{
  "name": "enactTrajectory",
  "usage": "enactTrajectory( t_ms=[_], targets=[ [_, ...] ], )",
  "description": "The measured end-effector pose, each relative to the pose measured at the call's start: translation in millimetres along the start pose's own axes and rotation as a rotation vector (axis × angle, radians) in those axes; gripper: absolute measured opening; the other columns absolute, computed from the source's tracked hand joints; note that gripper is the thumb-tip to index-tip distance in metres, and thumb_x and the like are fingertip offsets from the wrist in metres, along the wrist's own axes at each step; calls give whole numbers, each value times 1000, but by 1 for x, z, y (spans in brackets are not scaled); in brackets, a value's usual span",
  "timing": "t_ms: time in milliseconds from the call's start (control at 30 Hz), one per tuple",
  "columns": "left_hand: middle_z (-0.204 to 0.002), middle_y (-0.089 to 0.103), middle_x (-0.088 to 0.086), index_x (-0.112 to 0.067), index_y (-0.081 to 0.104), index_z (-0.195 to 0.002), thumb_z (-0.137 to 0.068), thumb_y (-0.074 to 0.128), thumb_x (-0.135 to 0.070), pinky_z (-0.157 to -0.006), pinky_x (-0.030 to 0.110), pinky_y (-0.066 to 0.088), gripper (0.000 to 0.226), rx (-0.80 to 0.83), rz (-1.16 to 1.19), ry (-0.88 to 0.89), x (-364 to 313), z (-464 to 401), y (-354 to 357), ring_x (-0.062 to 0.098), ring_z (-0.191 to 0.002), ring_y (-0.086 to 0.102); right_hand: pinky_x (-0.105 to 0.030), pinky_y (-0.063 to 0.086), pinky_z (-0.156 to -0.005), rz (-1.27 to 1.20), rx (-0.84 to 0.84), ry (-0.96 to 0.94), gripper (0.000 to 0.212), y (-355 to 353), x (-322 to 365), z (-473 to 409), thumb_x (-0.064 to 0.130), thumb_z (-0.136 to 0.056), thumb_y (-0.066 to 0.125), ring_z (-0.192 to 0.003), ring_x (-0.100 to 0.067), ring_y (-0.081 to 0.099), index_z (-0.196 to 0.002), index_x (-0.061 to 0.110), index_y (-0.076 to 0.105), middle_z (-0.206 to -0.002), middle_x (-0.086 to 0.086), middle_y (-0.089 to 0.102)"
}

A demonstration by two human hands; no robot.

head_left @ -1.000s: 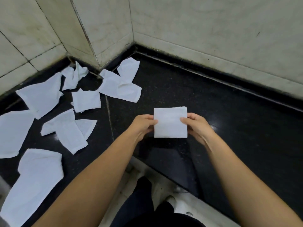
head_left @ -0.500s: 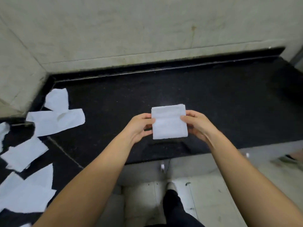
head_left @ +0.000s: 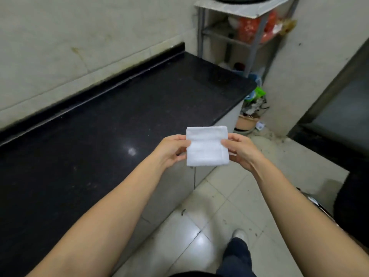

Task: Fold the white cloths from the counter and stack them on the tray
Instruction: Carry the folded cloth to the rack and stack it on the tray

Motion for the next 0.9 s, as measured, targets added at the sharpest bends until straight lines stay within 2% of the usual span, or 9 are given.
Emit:
enactTrajectory(
  t_ms=[133,300,433,600,733,833,900],
  targets=[
    [-81,65,2,-14,60,-80,-87,54,5,-66,28,54,21,53,-20,18,-21,-54,98,13,-72,62,-29,49,-69,-31,-87,-36,13,-93,33,-21,6,-91,56,-77,-16,60,-88,17,61,-86,0,64],
    [-82,64,2,-15,57,-82,-88,54,4,-75,31,52,20,129,-1,2,-41,-117,226,14,-76,59,-23,48,-62,-12,-160,-56,13,-219,79,-51,6,-92,55,-72,-12,59,-90,17,61,-84,2,63],
    [-67,66,-3,-16,56,-80,-88,54,4,-66,27,52,21,145,-7,8,-67,-158,297,10,-64,61,-19,47,-53,0,-175,-57,13,-288,114,-89,7,-92,55,-68,-11,58,-89,18,61,-83,2,62],
    [-82,63,3,-15,58,-79,-87,54,4,-71,30,52,21,109,-7,59,-113,-223,341,15,-74,59,-25,45,-61,32,-157,-92,12,-332,160,-159,8,-92,56,-71,-14,57,-87,18,61,-84,-1,62],
    [-86,64,3,-15,57,-79,-88,55,3,-71,32,52,20,64,-2,133,-163,-286,356,17,-80,60,-16,49,-49,44,-130,-146,13,-348,211,-233,7,-92,56,-69,-12,58,-85,18,60,-81,0,63],
    [-82,62,3,-15,58,-78,-88,56,2,-74,32,51,20,51,-32,230,-220,-334,366,16,-76,57,-19,48,-50,50,-85,-206,14,-355,259,-292,6,-92,55,-66,-11,60,-85,17,60,-79,1,64],
    [-82,63,2,-14,59,-79,-88,57,1,-71,31,52,17,33,-61,298,-266,-363,371,15,-75,59,-19,45,-49,47,-53,-237,16,-359,297,-333,5,-92,55,-56,-7,62,-84,18,59,-74,2,65]
  ],
)
Point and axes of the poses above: each hand's wrist, its own z-axis away from the middle knuckle, its own y-axis out of the palm, x = y × z, the point moved 2 cm from there along -z, towards the middle knuckle
